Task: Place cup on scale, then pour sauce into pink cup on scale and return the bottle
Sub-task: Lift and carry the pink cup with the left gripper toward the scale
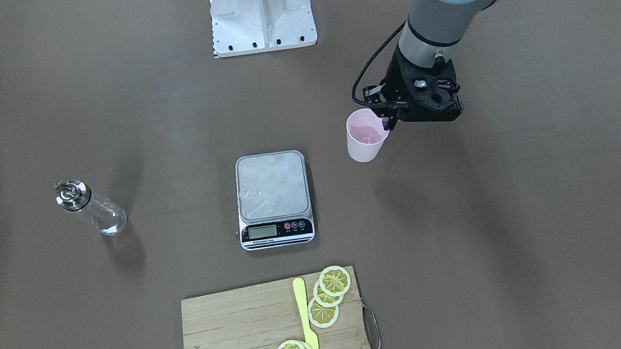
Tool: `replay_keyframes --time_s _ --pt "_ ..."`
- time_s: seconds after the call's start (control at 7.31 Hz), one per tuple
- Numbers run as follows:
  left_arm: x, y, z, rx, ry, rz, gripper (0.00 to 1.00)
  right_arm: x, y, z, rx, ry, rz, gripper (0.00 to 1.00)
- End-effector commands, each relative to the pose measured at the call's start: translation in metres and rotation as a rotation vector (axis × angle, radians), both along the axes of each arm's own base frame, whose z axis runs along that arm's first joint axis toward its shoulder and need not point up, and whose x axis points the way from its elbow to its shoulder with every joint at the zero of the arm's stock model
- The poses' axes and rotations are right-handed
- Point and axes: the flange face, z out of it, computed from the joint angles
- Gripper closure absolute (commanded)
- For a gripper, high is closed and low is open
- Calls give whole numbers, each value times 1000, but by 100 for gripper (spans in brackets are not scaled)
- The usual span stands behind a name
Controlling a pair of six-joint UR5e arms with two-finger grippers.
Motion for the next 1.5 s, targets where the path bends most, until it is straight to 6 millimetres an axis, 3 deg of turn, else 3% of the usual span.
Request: replay_keyframes --time_s 0.0,0.27,0.55,0.82,0.96,1.37 --pt "37 -7 -44 -84 26 -52 100 0 0 0 1 -1 0 0" --pt "92 -3 -75 -98 0 -96 100 0 0 0 1 -1 0 0" --pt "112 1 -82 -109 -10 -106 100 0 0 0 1 -1 0 0" --pt "134 -10 -96 -110 -27 -110 100 0 0 0 -1 -1 0 0" --pt "143 -16 -99 -109 -24 -108 100 0 0 0 -1 -1 0 0" --pt "161 -28 -80 -87 -34 -127 100 0 0 0 -1 0 0 0"
